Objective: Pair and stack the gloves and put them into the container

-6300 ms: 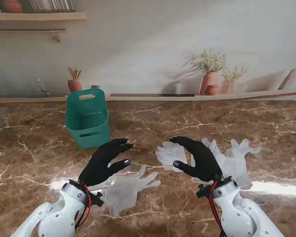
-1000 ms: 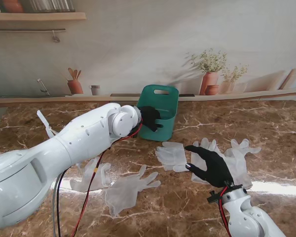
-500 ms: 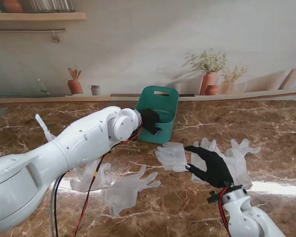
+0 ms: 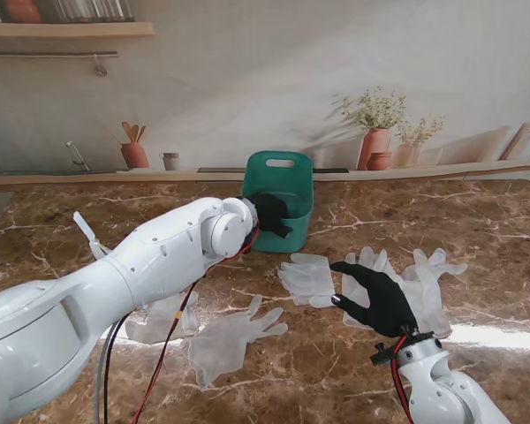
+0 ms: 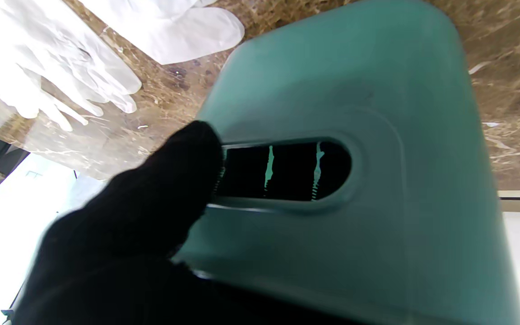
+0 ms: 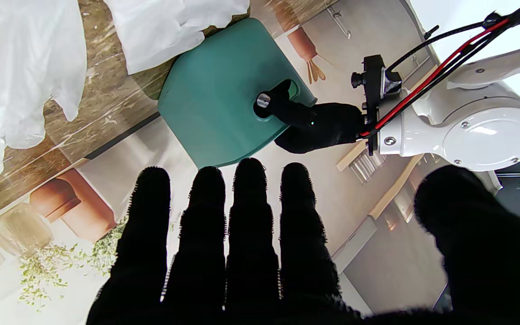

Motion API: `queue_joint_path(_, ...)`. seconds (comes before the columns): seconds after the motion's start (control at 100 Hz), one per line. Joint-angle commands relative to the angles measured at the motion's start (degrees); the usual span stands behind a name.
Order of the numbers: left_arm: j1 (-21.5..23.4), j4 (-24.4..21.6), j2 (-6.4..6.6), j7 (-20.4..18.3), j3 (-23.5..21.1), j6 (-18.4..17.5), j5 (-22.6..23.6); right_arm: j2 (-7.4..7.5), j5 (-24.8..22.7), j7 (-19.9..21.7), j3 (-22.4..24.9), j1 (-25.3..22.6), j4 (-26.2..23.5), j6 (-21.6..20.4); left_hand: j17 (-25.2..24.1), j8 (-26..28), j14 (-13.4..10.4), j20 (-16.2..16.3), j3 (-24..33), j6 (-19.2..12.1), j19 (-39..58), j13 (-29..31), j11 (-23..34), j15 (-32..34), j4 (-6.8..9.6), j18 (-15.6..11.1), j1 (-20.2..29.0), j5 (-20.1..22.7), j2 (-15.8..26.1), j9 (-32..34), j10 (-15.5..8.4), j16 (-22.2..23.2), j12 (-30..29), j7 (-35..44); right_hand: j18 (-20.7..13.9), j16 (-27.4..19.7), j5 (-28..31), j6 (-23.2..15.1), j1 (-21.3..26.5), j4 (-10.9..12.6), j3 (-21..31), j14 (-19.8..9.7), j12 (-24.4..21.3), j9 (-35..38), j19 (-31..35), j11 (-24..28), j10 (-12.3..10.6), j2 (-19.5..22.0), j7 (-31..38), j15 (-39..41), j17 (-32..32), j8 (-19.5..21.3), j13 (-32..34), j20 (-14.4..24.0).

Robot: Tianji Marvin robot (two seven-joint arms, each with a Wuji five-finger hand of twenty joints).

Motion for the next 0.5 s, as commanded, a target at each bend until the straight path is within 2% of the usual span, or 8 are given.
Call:
queue_joint_path(0.0,-0.1,0.0,-0.61,0.0,0.2,-0.2,-0.2,-0.01,0.3,1.0,0.1,-0.7,-0.2,0.5,0.5,0.7,2.4,0.0,-1.9,1.8,2.8,2.3,1.5,2.1,1.37,-0.4,-2.7,1.8,1.6,2.6,2.1,-0.6,-1.0,-1.6,-0.6,1.0,1.2,-1.2,-0.2,0.4,0.6,-0.1,0.6,0.3,0.5,-0.1,-1.3,-0.6,0.1,0.0,0.1,-0.2,0.9,1.1)
queue_joint_path(0.08,-0.2,-0.1,-0.55,-0.3,0.5,-0.1,-0.1,0.00,0.2,1.0,0.2,-0.8,-0.3,0.5,0.2,1.6,2.1,-0.1,-2.5,1.7,2.4,1.7,1.3,1.7,2.46,-0.8,-4.9,2.0,1.9,1.9,2.1,-0.6,-1.0,-3.7,-0.6,1.0,1.2,-1.3,-0.2,0.4,0.6,-0.1,0.6,0.3,0.5,0.0,-1.2,-0.6,0.1,0.0,0.1,-0.2,0.9,1.1)
queue_joint_path(0.16,0.0,-0.4,-0.35,-0.1,0.3,0.0,0.1,-0.01,0.2,0.9,0.3,-0.9,-0.4,0.5,-0.1,3.8,2.1,-0.1,-2.0,2.1,2.1,1.2,1.2,1.5,6.03,-0.7,-10.2,2.1,1.5,1.3,2.1,-0.4,-0.9,-6.7,-0.5,1.0,1.2,-1.2,-0.2,0.4,0.6,-0.1,0.6,0.3,0.5,0.0,-1.1,-0.6,0.1,0.1,0.1,-0.2,0.9,1.1)
queue_joint_path(0.25,0.3,-1.8,0.33,0.1,0.0,0.4,0.7,-0.02,0.2,0.9,0.3,-0.9,-0.4,0.5,-1.5,5.1,1.9,-0.5,-6.5,2.1,0.4,-0.6,0.4,0.1,6.57,-1.2,-12.3,0.3,0.8,-0.9,2.3,-0.6,-1.1,-9.0,-0.6,1.0,1.2,-1.3,-0.2,0.4,0.6,0.0,0.6,0.3,0.5,-0.1,-1.2,-0.6,0.1,0.1,0.1,-0.2,1.0,1.1)
queue_joint_path(0.26,0.3,-2.0,0.42,0.2,-0.1,0.4,0.8,-0.02,0.2,0.9,0.3,-0.9,-0.4,0.5,-1.8,5.1,1.8,-0.6,-6.9,2.1,0.1,-1.1,0.3,-0.2,6.62,-1.3,-12.6,-0.1,0.8,-1.2,1.6,-0.6,-1.1,-9.4,-0.6,1.0,1.2,-1.3,-0.2,0.4,0.6,-0.1,0.6,0.3,0.5,-0.1,-1.2,-0.6,0.1,0.1,0.1,-0.2,1.0,1.1)
queue_joint_path(0.36,1.0,-3.7,1.26,1.2,-0.9,0.8,1.6,0.00,0.2,1.0,0.2,-0.8,-0.4,0.4,-4.7,5.3,1.7,-1.0,-12.3,2.4,-2.9,-4.6,-0.8,-2.5,7.13,-1.7,-13.5,-2.7,0.5,-4.7,0.8,-0.6,-1.2,-12.6,-0.6,1.0,1.1,-1.3,-0.2,0.4,0.6,0.0,0.6,0.3,0.5,-0.1,-1.2,-0.6,0.0,0.1,0.1,-0.2,0.9,1.1)
queue_joint_path(0.4,1.3,-4.6,1.68,1.4,-1.4,0.9,1.8,0.00,0.1,0.9,0.2,-0.8,-0.4,0.3,-6.4,5.1,1.7,-1.0,-14.6,2.8,-4.5,-6.6,-1.6,-3.8,7.38,-1.9,-13.5,-4.1,0.6,-6.7,2.2,-0.5,-1.4,-14.2,-0.6,1.0,1.1,-1.3,-0.2,0.4,0.6,0.0,0.6,0.3,0.5,-0.1,-1.3,-0.6,0.0,0.0,0.1,-0.2,0.9,1.1)
queue_joint_path(0.49,2.0,-7.1,2.84,1.9,-2.5,1.1,2.6,0.01,0.0,0.9,0.2,-0.8,-0.4,0.2,-8.1,4.5,1.2,-1.1,-19.1,3.0,-6.4,-8.8,-1.8,-5.2,7.87,-2.3,-13.3,-5.6,1.0,-9.5,2.3,-0.6,-1.3,-16.4,-0.6,1.0,1.1,-1.2,-0.2,0.4,0.6,-0.1,0.5,0.2,0.4,-0.1,-1.3,-0.7,0.0,0.0,0.1,-0.2,0.9,1.1)
